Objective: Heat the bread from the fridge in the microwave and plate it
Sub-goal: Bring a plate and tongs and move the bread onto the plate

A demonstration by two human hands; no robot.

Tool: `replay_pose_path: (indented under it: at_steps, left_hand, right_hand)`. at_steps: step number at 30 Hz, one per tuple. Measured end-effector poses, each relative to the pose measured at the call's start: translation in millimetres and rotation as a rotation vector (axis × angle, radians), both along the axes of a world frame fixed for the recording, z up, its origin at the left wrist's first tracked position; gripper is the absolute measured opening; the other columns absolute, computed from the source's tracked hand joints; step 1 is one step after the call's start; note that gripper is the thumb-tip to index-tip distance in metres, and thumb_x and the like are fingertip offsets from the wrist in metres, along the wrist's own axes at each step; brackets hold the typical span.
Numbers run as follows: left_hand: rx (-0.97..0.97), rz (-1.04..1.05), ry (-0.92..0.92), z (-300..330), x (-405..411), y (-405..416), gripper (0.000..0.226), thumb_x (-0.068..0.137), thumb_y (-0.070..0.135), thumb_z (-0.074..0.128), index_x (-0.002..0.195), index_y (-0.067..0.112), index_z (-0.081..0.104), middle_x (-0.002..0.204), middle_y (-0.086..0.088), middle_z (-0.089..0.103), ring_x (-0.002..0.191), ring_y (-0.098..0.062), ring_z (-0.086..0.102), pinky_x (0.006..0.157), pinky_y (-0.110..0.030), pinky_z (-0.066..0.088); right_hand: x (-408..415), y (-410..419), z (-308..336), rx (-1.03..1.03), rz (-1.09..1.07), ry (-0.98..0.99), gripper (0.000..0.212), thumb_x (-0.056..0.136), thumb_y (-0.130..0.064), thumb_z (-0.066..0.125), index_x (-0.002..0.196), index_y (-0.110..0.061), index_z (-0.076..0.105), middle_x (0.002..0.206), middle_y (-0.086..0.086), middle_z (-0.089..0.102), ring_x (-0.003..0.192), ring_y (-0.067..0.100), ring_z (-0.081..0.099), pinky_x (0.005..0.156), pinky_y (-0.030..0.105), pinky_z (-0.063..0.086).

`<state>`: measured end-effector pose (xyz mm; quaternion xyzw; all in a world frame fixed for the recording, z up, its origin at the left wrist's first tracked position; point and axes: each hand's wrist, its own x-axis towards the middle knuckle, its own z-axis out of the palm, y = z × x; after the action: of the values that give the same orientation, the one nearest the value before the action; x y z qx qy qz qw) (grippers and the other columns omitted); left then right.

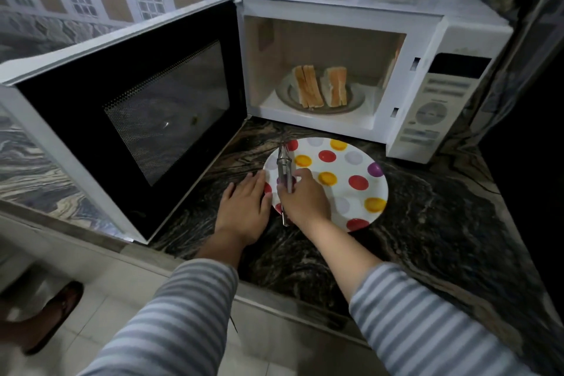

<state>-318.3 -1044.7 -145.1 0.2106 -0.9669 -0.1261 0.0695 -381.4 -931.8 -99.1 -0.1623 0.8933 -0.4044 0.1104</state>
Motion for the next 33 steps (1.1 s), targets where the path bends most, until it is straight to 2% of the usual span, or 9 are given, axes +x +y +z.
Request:
replay_pose_path:
  at_steps: [4,10,15,18,21,24,28,30,33]
  left_hand:
    - [0.031,-0.001,0.011,3.1,0.0,1.2,0.054,0.103,0.038,0.022,0.154,0.024,0.014,0.16,0.008,0.017,0.147,-0.005,0.007,0.119,-0.034,0.001]
    - [0.038,0.0,0.005,4.6,0.6,2.4,0.054,0.102,0.039,0.021,0.154,0.024,0.014,0.16,0.008,0.018,0.147,-0.006,0.007,0.119,-0.036,0.001]
    - [0.044,-0.011,0.003,6.0,1.7,3.0,0.055,0.102,0.039,0.021,0.154,0.024,0.01,0.161,0.007,0.015,0.148,-0.007,0.006,0.119,-0.038,0.001]
    - [0.044,-0.014,0.027,11.0,3.1,7.8,0.057,0.103,0.038,0.024,0.154,0.028,0.001,0.162,0.009,0.0,0.148,-0.01,0.0,0.117,-0.048,-0.002]
    - [-0.089,-0.055,0.134,28.2,0.1,13.9,0.065,0.101,0.035,0.034,0.153,0.027,-0.004,0.162,0.005,-0.007,0.149,-0.014,-0.007,0.116,-0.054,-0.004]
    - [-0.323,-0.15,0.191,61.3,-13.8,20.4,0.075,0.097,0.033,0.045,0.154,0.025,-0.003,0.162,0.001,-0.006,0.149,-0.018,-0.01,0.117,-0.052,-0.008]
    - [-0.449,-0.307,0.101,91.2,-34.8,33.9,0.065,0.094,0.03,0.054,0.151,0.024,0.024,0.16,0.003,0.017,0.149,-0.015,0.0,0.116,-0.049,-0.009]
    - [-0.438,-0.366,0.054,94.3,-39.8,38.7,0.049,0.092,0.031,0.057,0.139,0.027,0.045,0.146,0.005,0.043,0.145,-0.013,0.022,0.118,-0.048,-0.004]
    - [-0.449,-0.412,0.03,95.3,-44.3,51.3,0.033,0.094,0.033,0.052,0.126,0.03,0.056,0.123,0.007,0.061,0.124,-0.015,0.049,0.117,-0.043,0.007]
  right_hand:
    - [1.0,-3.9,-1.1,0.145,0.0,0.109,0.044,0.086,-0.036,0.065,0.119,-0.009,0.053,0.115,0.007,0.064,0.104,0.026,0.061,0.079,0.028,0.046]
    - [-17.0,4.1,7.8,0.321,-0.015,0.05,0.036,0.094,-0.035,0.054,0.113,-0.004,0.06,0.112,0.012,0.065,0.101,0.03,0.062,0.067,0.027,0.04]
    - [-29.1,29.8,10.6,0.289,-0.056,0.036,0.03,0.094,-0.036,0.054,0.107,-0.011,0.062,0.1,0.007,0.065,0.082,0.024,0.054,0.065,0.029,0.04]
    - [-30.0,50.7,13.5,0.242,0.001,0.094,0.022,0.093,-0.033,0.057,0.107,-0.016,0.061,0.101,0.005,0.065,0.083,0.021,0.052,0.069,0.029,0.04]
    - [-33.4,69.8,16.4,0.154,-0.004,0.126,0.015,0.091,-0.033,0.061,0.102,-0.022,0.061,0.102,0.002,0.068,0.093,0.024,0.061,0.076,0.032,0.046]
    - [-33.3,85.6,23.2,0.163,-0.01,0.159,0.014,0.091,-0.034,0.06,0.103,-0.027,0.061,0.101,-0.005,0.067,0.095,0.02,0.058,0.081,0.03,0.036]
    - [-33.5,99.4,24.1,0.212,0.01,0.259,0.019,0.09,-0.037,0.061,0.108,-0.033,0.06,0.107,-0.006,0.067,0.107,0.023,0.058,0.095,0.038,0.032]
    - [-35.5,105.8,22.4,0.196,0.013,0.249,0.024,0.089,-0.038,0.062,0.112,-0.033,0.06,0.112,-0.007,0.067,0.11,0.021,0.058,0.1,0.04,0.036]
    - [-37.3,114.7,14.8,0.094,0.039,0.189,0.027,0.088,-0.033,0.066,0.114,-0.03,0.061,0.115,-0.007,0.065,0.111,0.019,0.059,0.101,0.044,0.041]
